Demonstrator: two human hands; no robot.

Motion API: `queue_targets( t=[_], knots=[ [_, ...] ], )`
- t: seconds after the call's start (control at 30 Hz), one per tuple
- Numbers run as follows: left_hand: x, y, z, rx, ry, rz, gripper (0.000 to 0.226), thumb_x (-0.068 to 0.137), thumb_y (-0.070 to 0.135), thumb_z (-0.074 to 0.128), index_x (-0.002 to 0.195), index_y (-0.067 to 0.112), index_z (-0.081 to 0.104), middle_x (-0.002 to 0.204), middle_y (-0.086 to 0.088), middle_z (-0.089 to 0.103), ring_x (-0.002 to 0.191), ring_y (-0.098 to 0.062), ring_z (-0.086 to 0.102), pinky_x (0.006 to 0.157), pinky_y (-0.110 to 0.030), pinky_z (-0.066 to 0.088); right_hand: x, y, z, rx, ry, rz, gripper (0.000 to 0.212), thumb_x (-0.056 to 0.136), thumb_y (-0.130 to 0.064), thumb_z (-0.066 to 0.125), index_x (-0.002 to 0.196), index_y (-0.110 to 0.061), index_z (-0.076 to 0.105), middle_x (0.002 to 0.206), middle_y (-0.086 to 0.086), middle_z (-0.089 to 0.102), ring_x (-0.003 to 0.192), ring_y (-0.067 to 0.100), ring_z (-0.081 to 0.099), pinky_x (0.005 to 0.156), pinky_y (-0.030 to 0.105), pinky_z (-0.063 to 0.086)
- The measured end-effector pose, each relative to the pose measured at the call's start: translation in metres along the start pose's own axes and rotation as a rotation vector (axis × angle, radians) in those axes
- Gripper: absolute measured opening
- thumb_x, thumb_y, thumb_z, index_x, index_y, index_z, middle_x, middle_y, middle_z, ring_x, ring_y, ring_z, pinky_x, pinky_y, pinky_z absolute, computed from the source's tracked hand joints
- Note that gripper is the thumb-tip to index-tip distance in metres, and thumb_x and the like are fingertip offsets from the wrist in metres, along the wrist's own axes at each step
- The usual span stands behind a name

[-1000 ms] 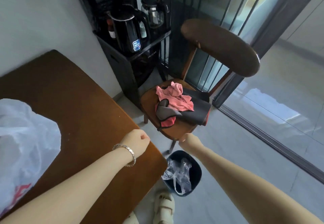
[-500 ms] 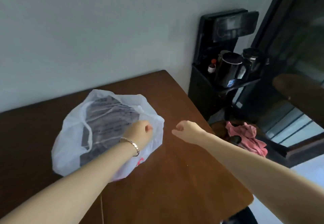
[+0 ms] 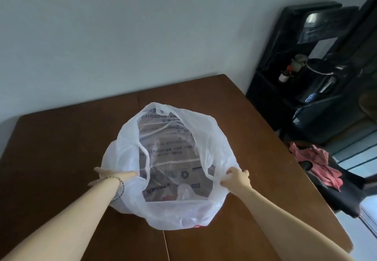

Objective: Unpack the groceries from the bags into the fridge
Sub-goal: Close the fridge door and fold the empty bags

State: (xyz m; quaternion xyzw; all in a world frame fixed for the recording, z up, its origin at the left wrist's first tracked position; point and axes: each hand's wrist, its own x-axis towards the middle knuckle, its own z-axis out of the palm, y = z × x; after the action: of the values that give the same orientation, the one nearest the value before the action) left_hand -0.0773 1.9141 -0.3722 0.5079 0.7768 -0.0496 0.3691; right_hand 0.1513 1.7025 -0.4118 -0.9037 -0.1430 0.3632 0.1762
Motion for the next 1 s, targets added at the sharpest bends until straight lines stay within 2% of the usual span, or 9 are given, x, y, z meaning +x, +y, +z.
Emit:
queue_targets(
  t=[0.1, 0.23, 0.37, 0.47, 0.6, 0.67, 0.77, 0.87, 1.0],
  knots=[
    [-0.003, -0.006, 0.020, -0.072, -0.152, 0.083, 0.107, 0.075, 0.012, 0.077, 0.148, 0.004, -0.001, 0.152, -0.023, 0.017, 0.138, -0.038, 0.023, 0.111, -0.042, 0.023, -0.002, 0.016, 0.001, -0.073, 0.021, -0.093, 0.018, 0.081, -0.012, 0.058, 0.094, -0.024, 0.057, 0.127, 0.008, 0.038, 0.120, 0.028, 0.035, 0.093, 0.034, 0.041],
    [-0.027, -0.005, 0.041, -0.007, -0.214, 0.257, 0.085, 0.078, 0.008, 0.070, 0.146, 0.018, 0.019, 0.138, -0.014, 0.041, 0.122, -0.034, 0.044, 0.092, -0.039, 0.042, -0.012, 0.021, 0.005, 0.097, 0.087, -0.270, 0.034, 0.080, 0.008, 0.050, 0.075, -0.025, 0.053, 0.100, -0.002, 0.047, 0.084, 0.016, 0.048, 0.055, 0.014, 0.038],
    [-0.076, 0.011, 0.044, 0.262, 0.040, 0.373, 0.057, 0.089, 0.021, 0.051, 0.140, 0.028, 0.026, 0.129, -0.016, 0.045, 0.116, -0.035, 0.044, 0.087, -0.039, 0.038, -0.039, 0.012, -0.018, -0.038, 0.381, -0.581, 0.050, 0.066, 0.023, 0.038, 0.091, -0.012, 0.064, 0.100, -0.004, 0.046, 0.099, 0.021, 0.043, 0.076, 0.018, 0.033],
    [-0.129, 0.026, 0.050, -0.100, -0.074, 0.656, 0.049, 0.090, 0.041, 0.048, 0.132, 0.016, 0.044, 0.129, -0.012, 0.050, 0.117, -0.030, 0.049, 0.096, -0.038, 0.040, -0.063, 0.003, -0.033, -0.306, 0.537, -1.063, 0.045, 0.049, 0.011, 0.055, 0.086, -0.010, 0.071, 0.094, 0.005, 0.061, 0.084, 0.033, 0.057, 0.065, 0.031, 0.052],
    [-0.191, 0.045, 0.071, -0.426, -0.423, 0.637, 0.079, 0.065, 0.071, 0.056, 0.122, 0.017, 0.050, 0.124, -0.002, 0.051, 0.107, -0.019, 0.055, 0.077, -0.026, 0.047, -0.083, 0.006, -0.036, -0.421, 0.305, -1.318, 0.047, 0.050, 0.008, 0.077, 0.091, -0.013, 0.069, 0.094, 0.008, 0.063, 0.081, 0.030, 0.061, 0.063, 0.037, 0.056],
    [-0.202, 0.048, 0.083, -0.385, -0.405, 0.530, 0.085, 0.067, 0.048, 0.073, 0.137, 0.018, 0.036, 0.129, -0.007, 0.050, 0.105, -0.023, 0.059, 0.067, -0.026, 0.050, -0.093, 0.015, -0.042, -0.412, 0.179, -1.352, 0.064, 0.051, 0.009, 0.082, 0.108, -0.012, 0.064, 0.107, 0.011, 0.062, 0.093, 0.031, 0.061, 0.071, 0.037, 0.058],
    [-0.205, 0.050, 0.089, -0.251, -0.347, 0.574, 0.048, 0.076, 0.000, 0.060, 0.121, 0.014, 0.047, 0.099, -0.005, 0.061, 0.086, -0.021, 0.061, 0.072, -0.029, 0.052, -0.107, 0.033, -0.073, -0.388, 0.083, -1.422, 0.077, 0.065, 0.003, 0.079, 0.128, -0.017, 0.040, 0.128, 0.012, 0.053, 0.108, 0.026, 0.057, 0.080, 0.034, 0.058],
    [-0.210, 0.055, 0.090, -0.182, -0.360, 0.703, 0.036, 0.077, -0.012, 0.053, 0.108, 0.005, 0.059, 0.090, -0.011, 0.064, 0.082, -0.028, 0.062, 0.073, -0.034, 0.053, -0.111, 0.057, -0.119, -0.331, 0.137, -1.324, 0.093, 0.076, -0.050, 0.070, 0.145, -0.031, 0.012, 0.154, 0.005, 0.016, 0.141, 0.022, 0.022, 0.114, 0.040, 0.026],
    [-0.236, 0.055, 0.086, 0.003, -0.500, 0.834, 0.028, 0.080, -0.009, 0.050, 0.085, 0.016, 0.061, 0.072, -0.001, 0.062, 0.067, -0.021, 0.059, 0.059, -0.020, 0.050, -0.098, 0.080, -0.159, -0.640, 0.233, -1.003, 0.136, 0.054, -0.079, 0.065, 0.125, -0.047, -0.046, 0.138, -0.006, -0.053, 0.131, 0.023, -0.045, 0.102, 0.044, -0.031]
  ],
)
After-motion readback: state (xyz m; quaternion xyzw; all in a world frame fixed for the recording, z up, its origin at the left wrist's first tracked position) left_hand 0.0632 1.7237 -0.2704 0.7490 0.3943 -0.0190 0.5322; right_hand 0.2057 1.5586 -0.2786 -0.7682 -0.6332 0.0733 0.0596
